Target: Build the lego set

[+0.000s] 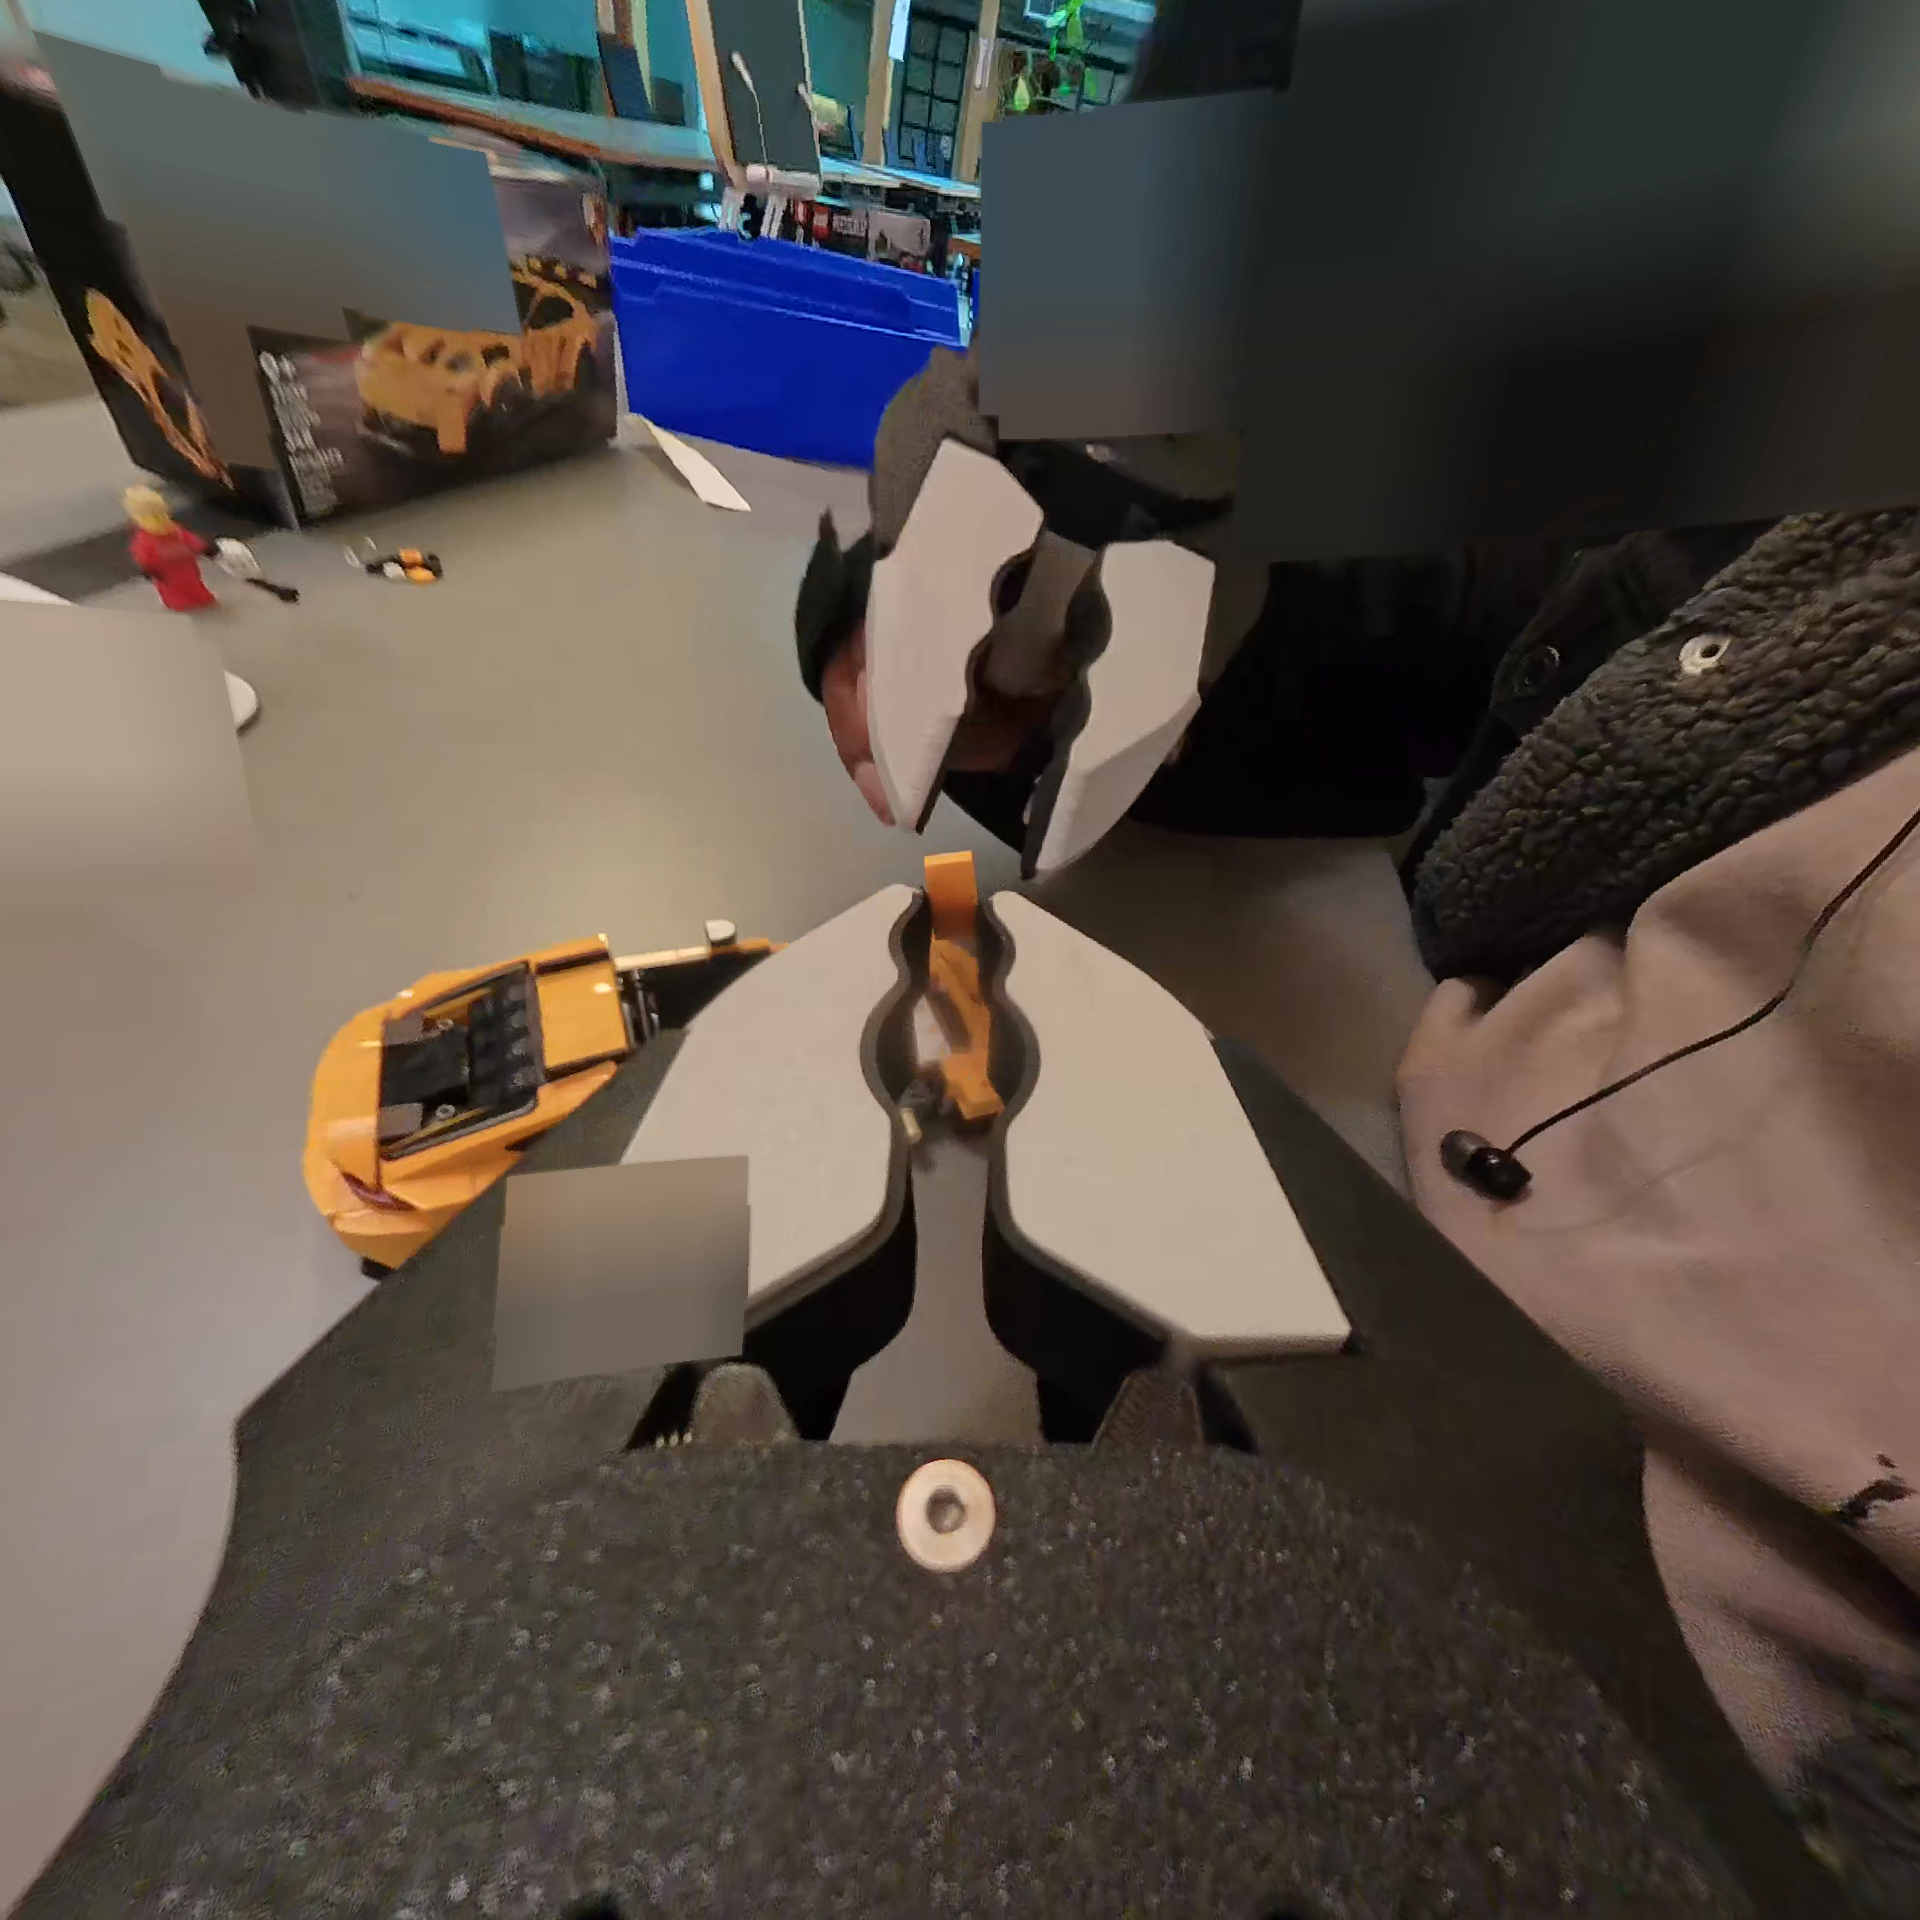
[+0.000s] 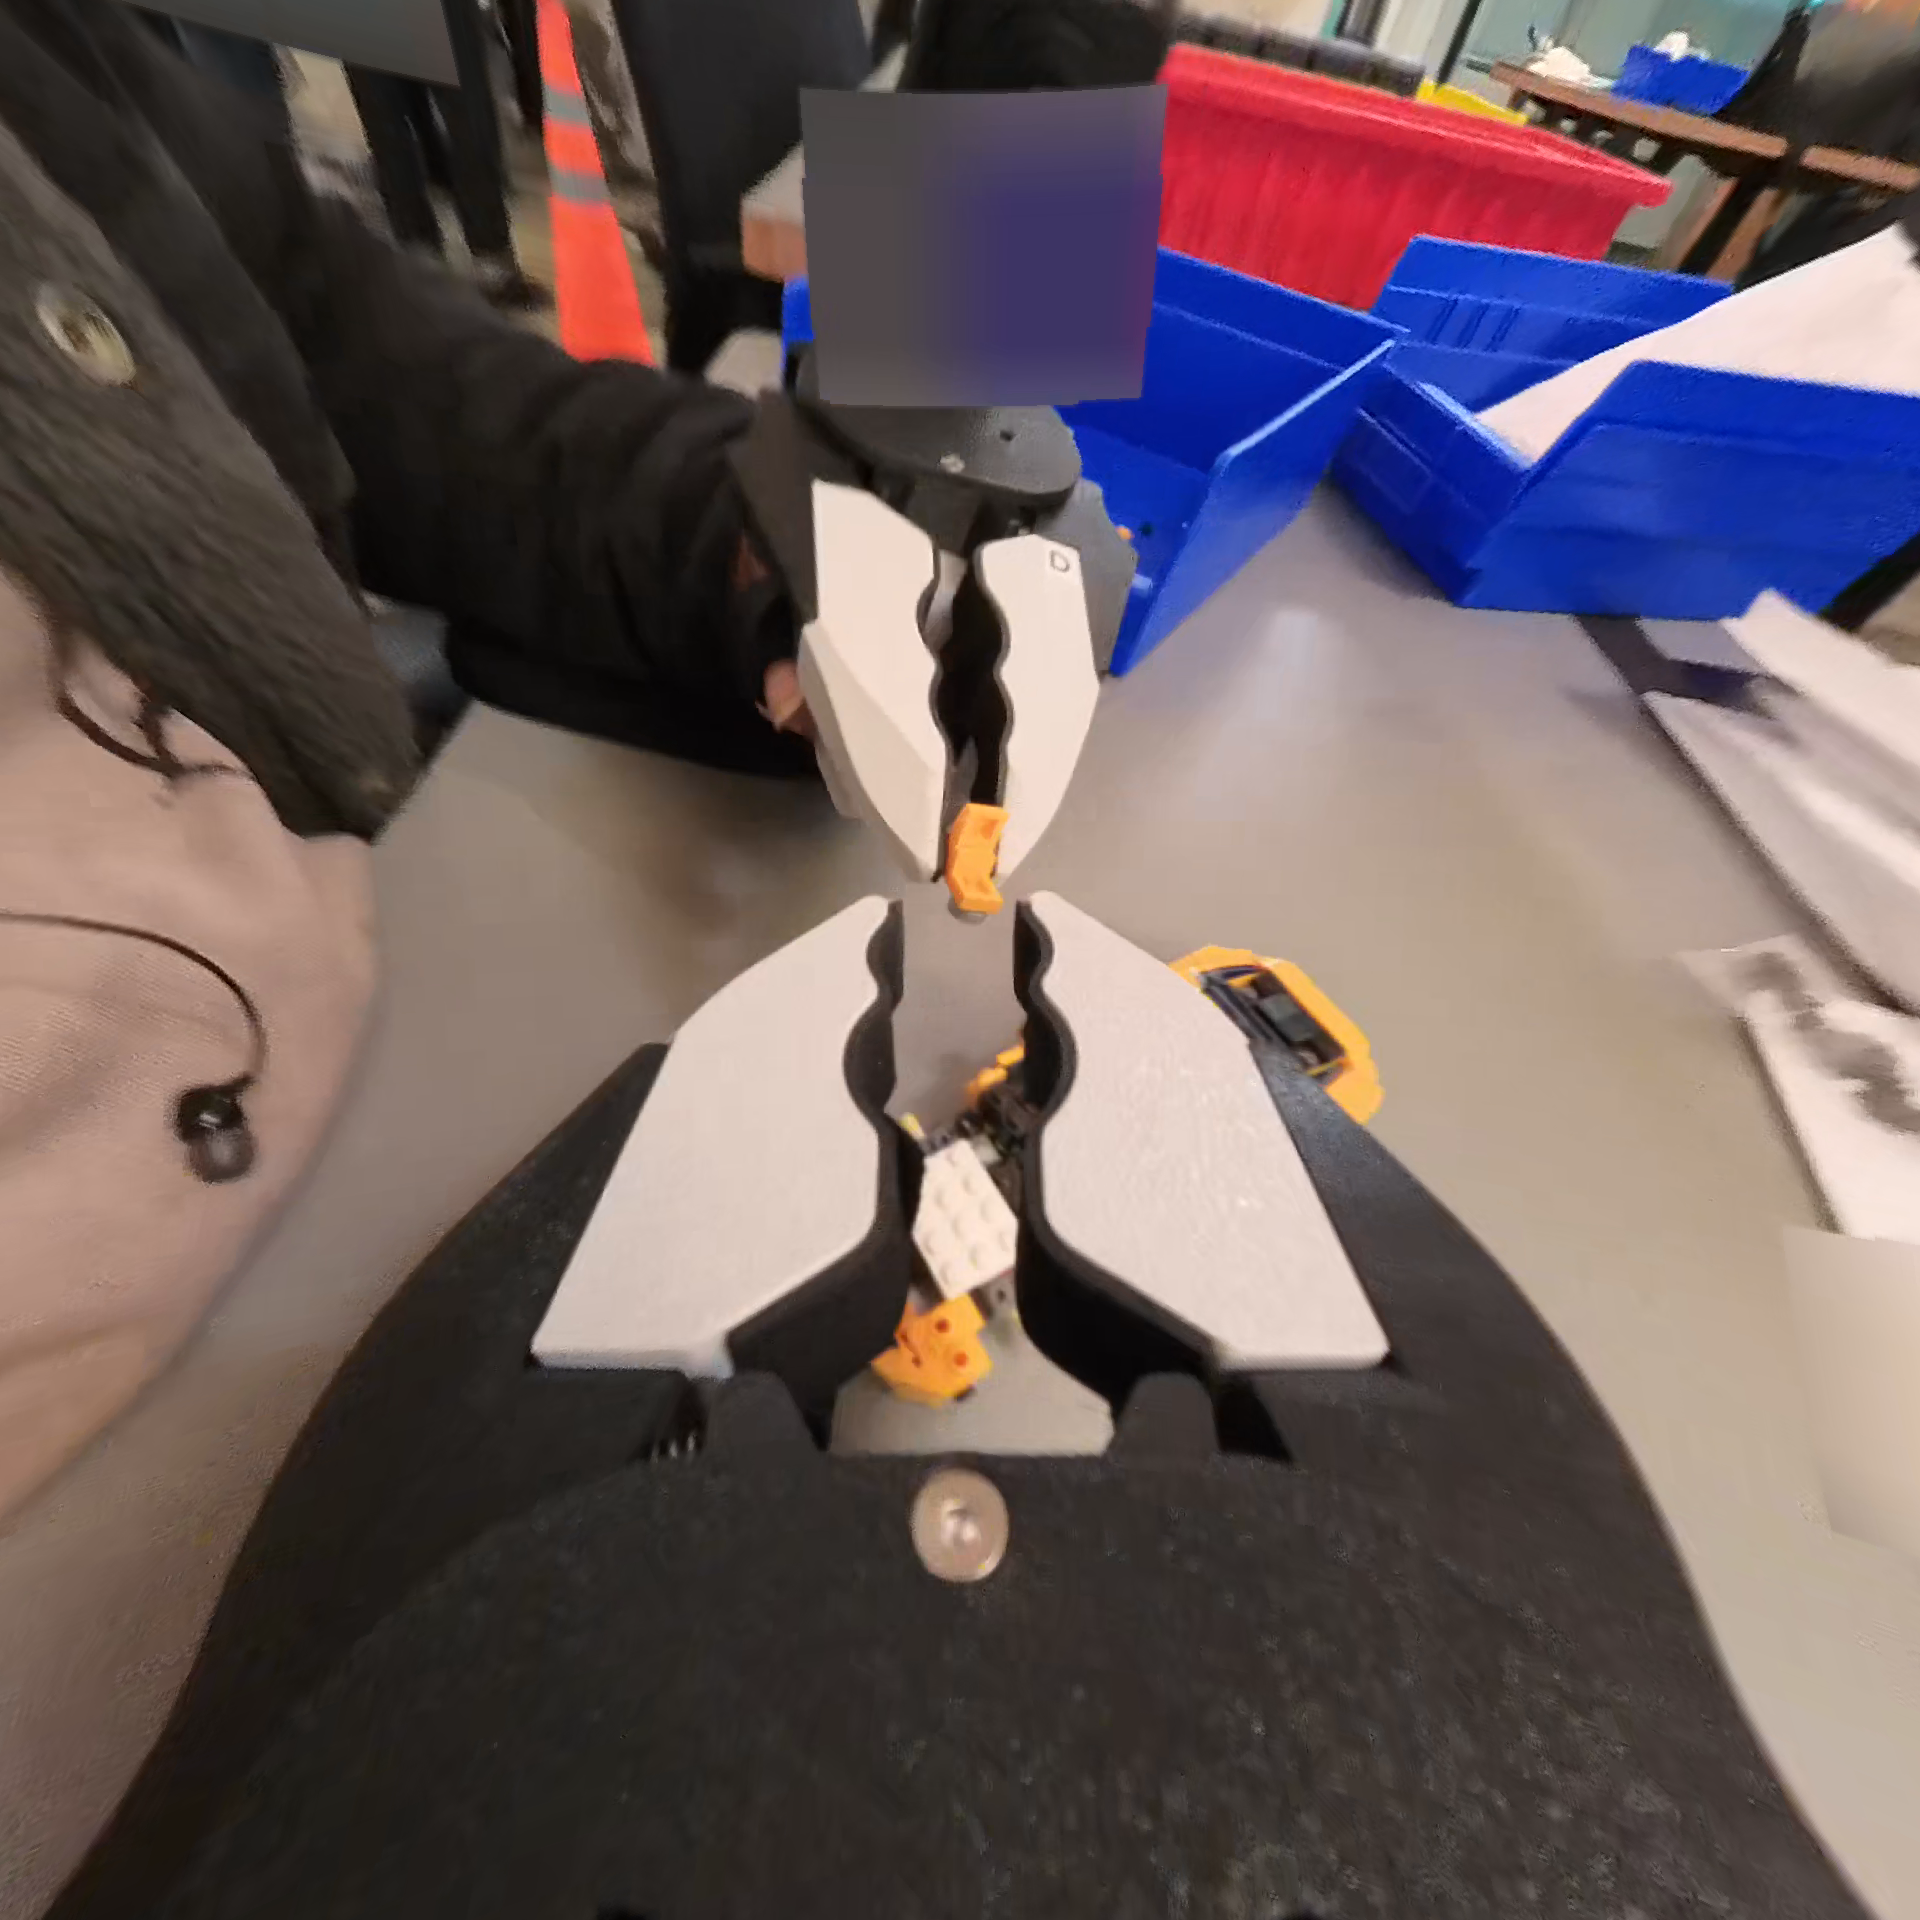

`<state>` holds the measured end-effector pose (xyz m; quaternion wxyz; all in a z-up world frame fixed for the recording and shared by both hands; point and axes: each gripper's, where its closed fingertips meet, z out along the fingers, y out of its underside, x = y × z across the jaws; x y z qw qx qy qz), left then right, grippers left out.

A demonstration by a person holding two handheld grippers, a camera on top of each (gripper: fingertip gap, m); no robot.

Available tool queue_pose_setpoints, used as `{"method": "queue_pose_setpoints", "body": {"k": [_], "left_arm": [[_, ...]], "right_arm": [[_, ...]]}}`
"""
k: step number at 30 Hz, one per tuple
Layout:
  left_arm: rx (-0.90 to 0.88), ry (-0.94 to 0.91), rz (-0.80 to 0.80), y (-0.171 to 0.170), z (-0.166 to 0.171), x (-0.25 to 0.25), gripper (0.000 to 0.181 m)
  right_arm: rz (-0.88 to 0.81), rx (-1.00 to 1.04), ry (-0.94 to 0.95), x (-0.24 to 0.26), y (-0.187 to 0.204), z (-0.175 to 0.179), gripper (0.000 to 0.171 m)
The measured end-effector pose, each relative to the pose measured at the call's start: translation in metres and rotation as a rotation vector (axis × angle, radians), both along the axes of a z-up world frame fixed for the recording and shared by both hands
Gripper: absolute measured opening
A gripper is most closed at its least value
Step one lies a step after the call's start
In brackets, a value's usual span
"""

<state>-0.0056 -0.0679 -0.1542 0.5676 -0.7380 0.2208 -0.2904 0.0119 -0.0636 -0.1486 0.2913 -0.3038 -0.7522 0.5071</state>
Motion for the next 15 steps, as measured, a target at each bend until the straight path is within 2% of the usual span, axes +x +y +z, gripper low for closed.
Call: {"method": "queue_pose_setpoints", "body": {"k": [4,10,15], "left_arm": [[0.082,0.081,-0.002,-0.003,0.004,0.003,0.008],[0.149,0.158,-0.030,-0.008,0.005,0.013,0.008],[0.166,0.174,-0.034,-0.010,0.006,0.015,0.008]], "right_arm": [[0.039,-0.127,-0.045,0.002,-0.004,0.003,0.020],[0.064,-0.144,-0.082,0.003,-0.011,-0.004,0.017],[0.089,-0.158,-0.073,0.005,-0.015,-0.002,0.008]]}}
